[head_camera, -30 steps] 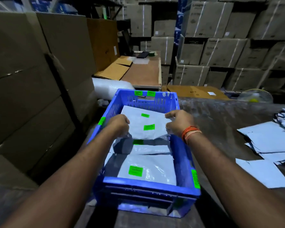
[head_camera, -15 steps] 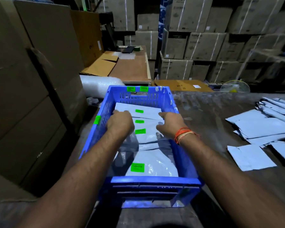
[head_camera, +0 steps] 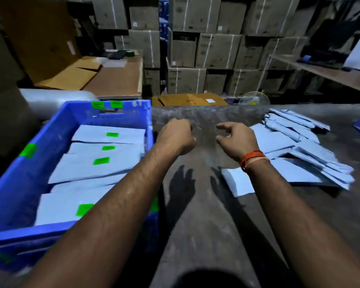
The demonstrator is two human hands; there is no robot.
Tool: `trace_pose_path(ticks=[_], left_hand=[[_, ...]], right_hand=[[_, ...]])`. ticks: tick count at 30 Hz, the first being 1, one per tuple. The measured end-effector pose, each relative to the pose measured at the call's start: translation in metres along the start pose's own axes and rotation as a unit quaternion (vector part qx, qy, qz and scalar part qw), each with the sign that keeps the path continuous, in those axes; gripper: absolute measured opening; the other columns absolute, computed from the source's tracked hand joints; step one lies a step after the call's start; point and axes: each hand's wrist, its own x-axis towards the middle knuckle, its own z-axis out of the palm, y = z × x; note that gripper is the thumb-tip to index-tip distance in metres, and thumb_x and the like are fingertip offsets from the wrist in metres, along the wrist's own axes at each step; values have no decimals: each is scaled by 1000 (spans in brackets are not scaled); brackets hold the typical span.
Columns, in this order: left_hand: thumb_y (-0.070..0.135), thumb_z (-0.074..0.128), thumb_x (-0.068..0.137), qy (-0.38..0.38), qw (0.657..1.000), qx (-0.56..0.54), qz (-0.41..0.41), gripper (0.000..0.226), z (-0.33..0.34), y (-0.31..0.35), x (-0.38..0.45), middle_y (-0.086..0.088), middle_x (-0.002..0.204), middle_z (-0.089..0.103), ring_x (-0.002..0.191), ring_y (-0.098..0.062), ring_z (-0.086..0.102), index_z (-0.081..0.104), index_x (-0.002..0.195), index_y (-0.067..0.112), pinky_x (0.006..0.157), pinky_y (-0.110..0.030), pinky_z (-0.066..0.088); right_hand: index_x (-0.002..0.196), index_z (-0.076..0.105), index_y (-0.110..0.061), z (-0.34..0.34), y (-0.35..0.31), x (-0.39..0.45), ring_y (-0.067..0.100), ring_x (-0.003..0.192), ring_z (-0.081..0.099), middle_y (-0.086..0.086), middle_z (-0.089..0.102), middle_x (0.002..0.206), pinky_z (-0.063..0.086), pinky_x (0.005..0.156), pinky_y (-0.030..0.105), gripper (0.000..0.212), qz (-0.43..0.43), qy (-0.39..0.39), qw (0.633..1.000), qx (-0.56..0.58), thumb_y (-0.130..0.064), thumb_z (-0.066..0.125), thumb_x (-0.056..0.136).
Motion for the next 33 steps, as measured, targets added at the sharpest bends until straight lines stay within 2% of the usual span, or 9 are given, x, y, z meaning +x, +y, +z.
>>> trace_pose_path(ticks=[5, 10, 18, 20, 23, 27, 29, 31, 33], left_hand=[[31, 68, 90, -2, 999, -28, -33, 37, 54, 77, 19, -6, 121, 67, 109, -25, 63, 65, 125, 19, 90, -35, 53], [26, 71, 88, -88, 982, -99, -137, 39, 148, 110, 23, -14, 127, 65, 117, -32, 61, 65, 124, 12, 95, -35, 51], [30, 68, 51, -83, 908, -292, -289, 29, 300, 82, 36, -15, 101, 66, 83, -31, 70, 61, 79, 34, 77, -47, 62], [17, 74, 56, -61, 889, -339, -303, 31, 296, 89, 29, -18, 107, 66, 71, -28, 67, 66, 79, 34, 76, -52, 62], [-3, 75, 71, -40, 882, -346, -316, 31, 277, 103, 17, -21, 116, 68, 76, -28, 67, 65, 78, 25, 78, -38, 57], [-6, 68, 83, -53, 856, -412, -309, 26, 256, 116, 4, -21, 103, 68, 61, -22, 63, 68, 97, 16, 61, -28, 50], [5, 65, 93, -91, 823, -482, -288, 19, 241, 128, 2, -17, 85, 65, 49, -20, 57, 66, 112, 2, 54, -29, 48], [32, 59, 101, -135, 775, -546, -288, 32, 222, 141, 3, -12, 91, 66, 64, -20, 60, 67, 120, 7, 64, -34, 52], [62, 45, 99, -175, 719, -601, -302, 55, 207, 142, 3, -6, 102, 67, 85, -23, 62, 67, 122, 18, 78, -44, 55]], right_hand=[[124, 70, -17, -27, 104, 14, 23, 118, 61, 7, 69, 125, 41, 99, 24, 39, 2, -34, 999, -6, -14, 68, 85], [119, 72, -18, -11, 200, 16, 26, 113, 64, 8, 71, 120, 44, 95, 26, 36, 39, -132, 990, -19, -17, 70, 83], [122, 70, -17, 23, 268, 6, 27, 117, 62, 9, 69, 123, 49, 101, 34, 45, 47, -213, 976, 11, -18, 73, 77], [124, 69, -20, 28, 276, 6, 26, 118, 62, 6, 68, 125, 48, 102, 35, 50, 53, -206, 977, 18, -19, 74, 75], [127, 67, -21, 28, 281, 3, 23, 115, 63, 3, 68, 124, 48, 102, 31, 53, 80, -178, 978, 73, -18, 75, 75], [117, 68, -25, 7, 265, -2, 13, 86, 66, -5, 70, 92, 51, 85, 22, 45, 134, -50, 967, 209, -15, 75, 75], [117, 62, -29, -9, 248, -3, 0, 70, 62, -11, 65, 78, 46, 70, 9, 47, 128, 5, 954, 271, -14, 75, 74], [120, 56, -30, -22, 228, -6, -5, 66, 60, -13, 64, 74, 42, 64, 5, 50, 99, 32, 947, 302, -16, 75, 76], [122, 55, -30, -25, 213, -9, -2, 69, 63, -12, 66, 74, 49, 69, 15, 45, 84, -10, 937, 340, -22, 73, 82]])
